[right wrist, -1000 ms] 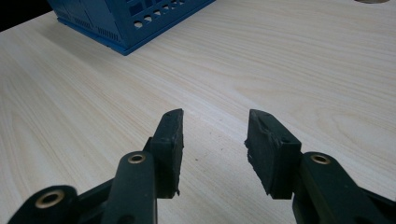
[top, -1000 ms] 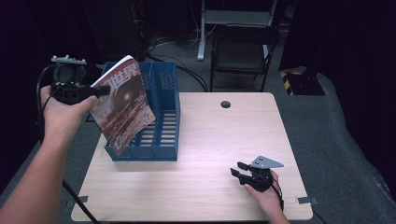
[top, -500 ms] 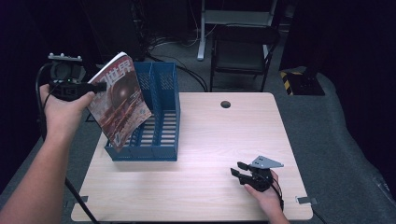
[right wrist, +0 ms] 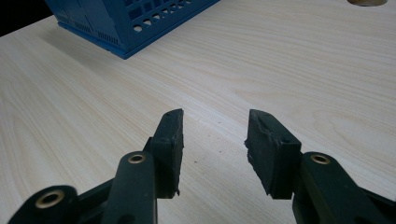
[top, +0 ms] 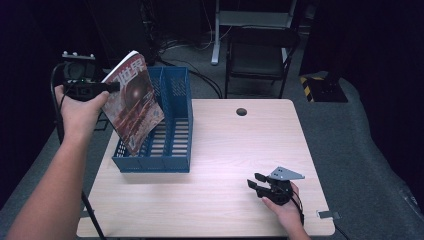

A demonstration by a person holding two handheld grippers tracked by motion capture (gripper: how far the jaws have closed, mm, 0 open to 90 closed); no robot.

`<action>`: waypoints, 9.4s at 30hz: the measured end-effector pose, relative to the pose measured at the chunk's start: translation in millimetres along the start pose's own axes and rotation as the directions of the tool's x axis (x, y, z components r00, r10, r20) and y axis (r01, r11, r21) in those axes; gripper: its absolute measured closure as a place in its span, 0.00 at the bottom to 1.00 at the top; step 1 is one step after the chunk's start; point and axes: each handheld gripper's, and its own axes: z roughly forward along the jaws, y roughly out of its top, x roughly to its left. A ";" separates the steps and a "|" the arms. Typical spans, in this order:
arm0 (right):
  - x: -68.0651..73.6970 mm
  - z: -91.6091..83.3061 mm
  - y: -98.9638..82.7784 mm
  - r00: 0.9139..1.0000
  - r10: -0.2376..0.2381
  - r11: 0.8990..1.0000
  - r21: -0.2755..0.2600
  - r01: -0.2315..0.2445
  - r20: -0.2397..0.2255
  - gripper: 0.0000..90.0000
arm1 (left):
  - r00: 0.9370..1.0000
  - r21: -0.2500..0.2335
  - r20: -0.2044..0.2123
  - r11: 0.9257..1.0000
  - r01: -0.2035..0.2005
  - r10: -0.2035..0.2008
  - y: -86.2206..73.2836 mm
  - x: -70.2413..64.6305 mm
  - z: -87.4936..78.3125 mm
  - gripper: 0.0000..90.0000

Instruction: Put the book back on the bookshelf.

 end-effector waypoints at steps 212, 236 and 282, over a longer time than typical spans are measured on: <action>-4.8 -11.1 3.6 1.000 0.000 0.999 -0.043 0.000 0.001 0.62 | 0.980 0.051 -0.179 0.994 0.093 -0.082 -35.2 4.3 104.7 0.94; -4.5 -10.6 3.9 1.000 -0.007 0.999 -0.053 0.007 -0.003 0.62 | 0.980 0.031 -0.167 0.993 0.115 -0.109 -41.1 9.8 110.7 0.93; -4.6 -9.4 2.3 1.000 -0.003 0.999 -0.039 0.002 -0.010 0.62 | 0.989 0.026 -0.094 0.993 0.119 -0.116 -39.9 13.3 99.6 0.60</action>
